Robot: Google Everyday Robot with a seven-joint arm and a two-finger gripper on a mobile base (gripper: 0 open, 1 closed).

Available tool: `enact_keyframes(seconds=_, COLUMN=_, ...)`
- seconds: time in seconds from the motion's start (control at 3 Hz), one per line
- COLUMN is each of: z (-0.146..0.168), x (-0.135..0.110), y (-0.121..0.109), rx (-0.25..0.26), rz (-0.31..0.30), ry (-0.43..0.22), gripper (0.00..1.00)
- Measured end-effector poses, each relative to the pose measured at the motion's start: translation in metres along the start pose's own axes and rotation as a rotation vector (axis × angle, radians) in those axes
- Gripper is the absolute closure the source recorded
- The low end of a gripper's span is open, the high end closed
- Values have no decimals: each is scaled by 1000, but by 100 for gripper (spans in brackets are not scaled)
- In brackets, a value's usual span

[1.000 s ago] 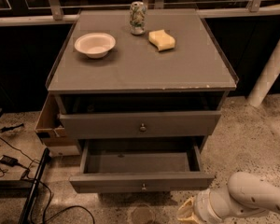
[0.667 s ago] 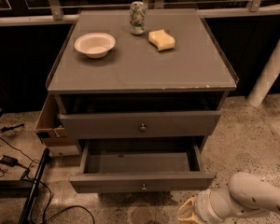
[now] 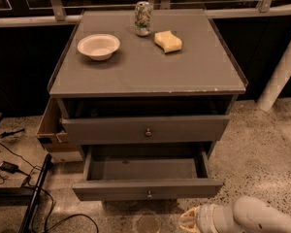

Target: Close middle drawer

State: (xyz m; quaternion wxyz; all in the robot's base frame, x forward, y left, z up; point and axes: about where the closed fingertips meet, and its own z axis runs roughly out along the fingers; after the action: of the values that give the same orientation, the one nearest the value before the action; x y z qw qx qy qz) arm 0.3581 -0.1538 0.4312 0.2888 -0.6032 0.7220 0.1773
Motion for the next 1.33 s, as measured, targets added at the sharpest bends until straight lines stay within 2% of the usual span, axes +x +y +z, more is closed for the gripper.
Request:
enact_keyframes(seconds=0.33, z=36, x=10, y=-26, rx=120, rz=-87, ry=-42, gripper=100)
enact_keyframes(seconds=1.0, z=45, x=12, y=-25, rx=126, rz=-89, ry=-51, gripper=100)
enact_keyframes(seconds=1.33, z=56, x=14, y=-32, rx=190, rz=-129, ry=-69, gripper=100)
